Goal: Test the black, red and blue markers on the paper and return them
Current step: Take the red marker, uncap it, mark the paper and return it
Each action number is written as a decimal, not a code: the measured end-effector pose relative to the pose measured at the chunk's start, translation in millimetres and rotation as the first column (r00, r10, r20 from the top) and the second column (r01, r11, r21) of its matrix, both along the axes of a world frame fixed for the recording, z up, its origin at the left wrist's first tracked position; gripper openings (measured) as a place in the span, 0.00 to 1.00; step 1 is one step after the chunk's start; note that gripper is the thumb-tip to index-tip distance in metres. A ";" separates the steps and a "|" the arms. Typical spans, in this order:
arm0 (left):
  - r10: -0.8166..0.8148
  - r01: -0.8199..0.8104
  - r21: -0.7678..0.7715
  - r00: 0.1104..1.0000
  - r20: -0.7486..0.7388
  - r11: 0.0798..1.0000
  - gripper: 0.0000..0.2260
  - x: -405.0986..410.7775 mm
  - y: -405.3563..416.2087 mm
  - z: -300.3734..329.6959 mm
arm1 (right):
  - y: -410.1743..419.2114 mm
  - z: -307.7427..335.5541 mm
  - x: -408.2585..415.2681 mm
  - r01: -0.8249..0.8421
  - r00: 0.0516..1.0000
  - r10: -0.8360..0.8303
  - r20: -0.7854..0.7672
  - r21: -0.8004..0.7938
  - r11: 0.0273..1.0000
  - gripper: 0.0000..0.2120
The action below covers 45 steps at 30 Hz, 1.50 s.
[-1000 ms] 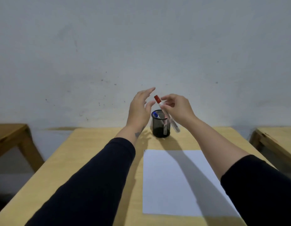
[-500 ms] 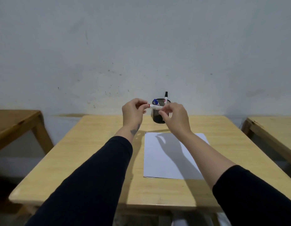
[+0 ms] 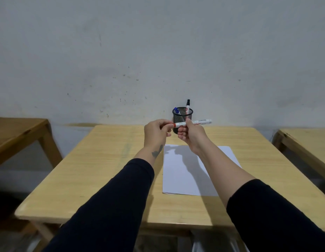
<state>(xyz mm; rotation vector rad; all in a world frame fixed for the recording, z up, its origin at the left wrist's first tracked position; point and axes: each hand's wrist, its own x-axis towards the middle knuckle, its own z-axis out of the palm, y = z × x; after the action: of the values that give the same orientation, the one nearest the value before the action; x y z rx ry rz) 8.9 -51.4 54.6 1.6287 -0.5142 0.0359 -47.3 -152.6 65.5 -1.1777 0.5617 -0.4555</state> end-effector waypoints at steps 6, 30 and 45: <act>0.035 -0.036 -0.013 0.996 -0.078 0.999 0.06 3.1 -3.3 -3.4 | -2.6 -4.4 5.8 0.037 0.998 -0.034 0.047 -0.069 0.997 0.17; -0.048 -0.011 0.616 0.996 0.080 0.788 0.18 26.9 21.1 -65.5 | -17.2 -48.4 29.6 -0.020 0.999 0.010 -0.039 -0.253 0.967 0.04; -0.102 -0.085 0.774 0.977 0.189 0.628 0.33 35.2 28.5 -90.2 | -10.6 -82.4 66.0 0.035 0.979 -0.146 -0.141 -0.591 0.806 0.15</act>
<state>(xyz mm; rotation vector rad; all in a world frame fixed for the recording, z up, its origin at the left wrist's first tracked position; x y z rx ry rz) 44.1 -22.9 -35.6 2.5119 -0.7736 -0.0250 18.7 -163.2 -16.8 -1.8097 0.6589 -0.6359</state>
